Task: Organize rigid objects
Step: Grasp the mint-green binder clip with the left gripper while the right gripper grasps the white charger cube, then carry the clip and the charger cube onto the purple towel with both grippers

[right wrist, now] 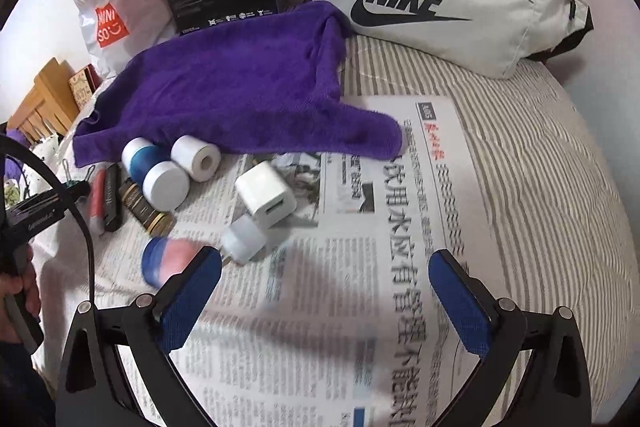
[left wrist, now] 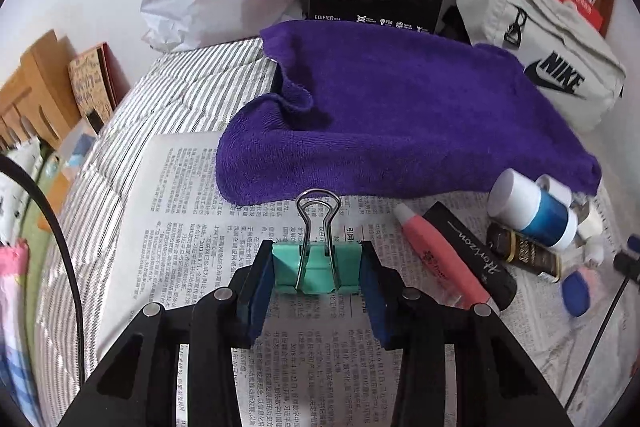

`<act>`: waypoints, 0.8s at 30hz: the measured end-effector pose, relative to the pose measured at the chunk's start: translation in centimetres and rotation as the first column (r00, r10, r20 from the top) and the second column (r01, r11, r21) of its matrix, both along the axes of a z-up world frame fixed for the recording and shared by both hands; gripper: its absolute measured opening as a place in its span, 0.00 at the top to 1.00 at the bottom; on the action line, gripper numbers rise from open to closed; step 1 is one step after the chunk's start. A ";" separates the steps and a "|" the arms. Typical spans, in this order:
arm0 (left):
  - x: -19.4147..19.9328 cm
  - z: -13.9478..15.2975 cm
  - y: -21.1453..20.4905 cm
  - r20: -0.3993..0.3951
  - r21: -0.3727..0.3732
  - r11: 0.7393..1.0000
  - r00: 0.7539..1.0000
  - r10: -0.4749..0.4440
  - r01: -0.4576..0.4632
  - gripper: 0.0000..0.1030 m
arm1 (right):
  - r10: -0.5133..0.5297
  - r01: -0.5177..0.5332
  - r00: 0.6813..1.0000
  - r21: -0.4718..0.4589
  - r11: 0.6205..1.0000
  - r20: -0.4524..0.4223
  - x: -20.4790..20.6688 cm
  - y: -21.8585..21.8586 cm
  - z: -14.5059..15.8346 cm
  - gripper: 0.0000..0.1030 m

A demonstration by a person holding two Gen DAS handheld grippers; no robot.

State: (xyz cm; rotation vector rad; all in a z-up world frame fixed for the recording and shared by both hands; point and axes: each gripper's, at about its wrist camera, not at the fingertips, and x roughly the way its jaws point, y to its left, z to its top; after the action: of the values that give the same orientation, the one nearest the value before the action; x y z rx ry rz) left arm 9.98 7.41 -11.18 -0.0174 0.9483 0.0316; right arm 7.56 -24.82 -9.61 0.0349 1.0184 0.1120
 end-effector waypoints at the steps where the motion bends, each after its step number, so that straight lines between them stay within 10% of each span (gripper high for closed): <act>1: 0.0 0.0 -0.1 0.001 0.004 1.000 1.000 0.001 -0.001 0.62 | 0.002 -0.002 1.000 0.000 1.000 0.007 0.3 0.0 0.1 0.02; 24: 0.0 -0.2 -0.2 0.006 0.014 1.000 1.000 0.000 0.000 0.61 | 0.097 -0.098 0.995 -0.072 0.993 -0.024 4.8 2.4 -2.2 0.62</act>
State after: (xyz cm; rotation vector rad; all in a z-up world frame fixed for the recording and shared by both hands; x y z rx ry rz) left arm 9.97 7.25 -11.36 -0.0042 0.9420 0.0385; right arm 12.33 -22.40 -11.79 -0.0808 1.0444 0.1637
